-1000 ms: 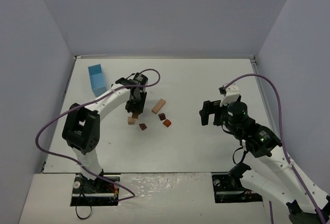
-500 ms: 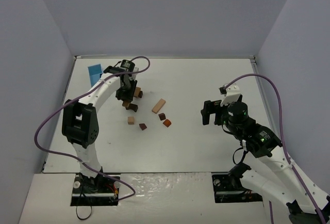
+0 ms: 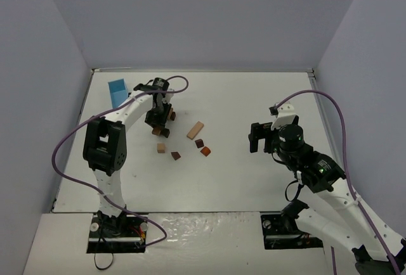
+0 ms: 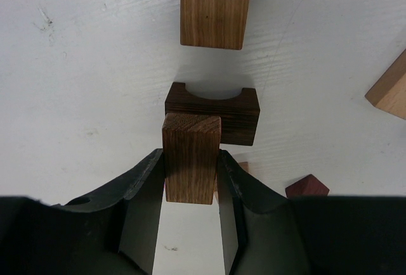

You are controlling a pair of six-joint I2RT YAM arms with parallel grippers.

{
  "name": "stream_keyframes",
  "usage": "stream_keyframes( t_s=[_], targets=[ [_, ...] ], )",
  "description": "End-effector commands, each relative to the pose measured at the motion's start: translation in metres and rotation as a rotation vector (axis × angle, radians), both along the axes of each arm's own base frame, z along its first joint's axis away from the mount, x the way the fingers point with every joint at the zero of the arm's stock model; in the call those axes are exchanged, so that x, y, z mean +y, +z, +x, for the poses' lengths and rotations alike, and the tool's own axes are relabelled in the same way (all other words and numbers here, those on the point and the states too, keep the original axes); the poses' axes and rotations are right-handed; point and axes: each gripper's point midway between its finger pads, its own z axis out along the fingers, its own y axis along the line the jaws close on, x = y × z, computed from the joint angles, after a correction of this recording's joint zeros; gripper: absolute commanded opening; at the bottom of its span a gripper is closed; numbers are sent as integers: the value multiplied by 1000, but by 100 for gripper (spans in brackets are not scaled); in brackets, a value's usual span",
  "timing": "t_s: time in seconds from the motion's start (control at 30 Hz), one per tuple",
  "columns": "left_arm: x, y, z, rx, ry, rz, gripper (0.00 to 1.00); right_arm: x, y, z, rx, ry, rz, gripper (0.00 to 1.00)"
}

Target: Build the wood block tower

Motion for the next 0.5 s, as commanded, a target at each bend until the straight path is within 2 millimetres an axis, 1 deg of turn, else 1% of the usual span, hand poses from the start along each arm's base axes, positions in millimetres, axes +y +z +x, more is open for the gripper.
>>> stream_keyframes(
  t_s=[0.0,0.13,0.47],
  targets=[
    [-10,21,22,-111,-24,-47,16,1,16,12,-59,-29,4,100],
    [-13,14,24,-102,-27,-52,17,1,16,13,-59,-29,0,100],
    [-13,3,23,-83,-34,-47,17,0,15,13,-56,-34,0,100]
  ],
)
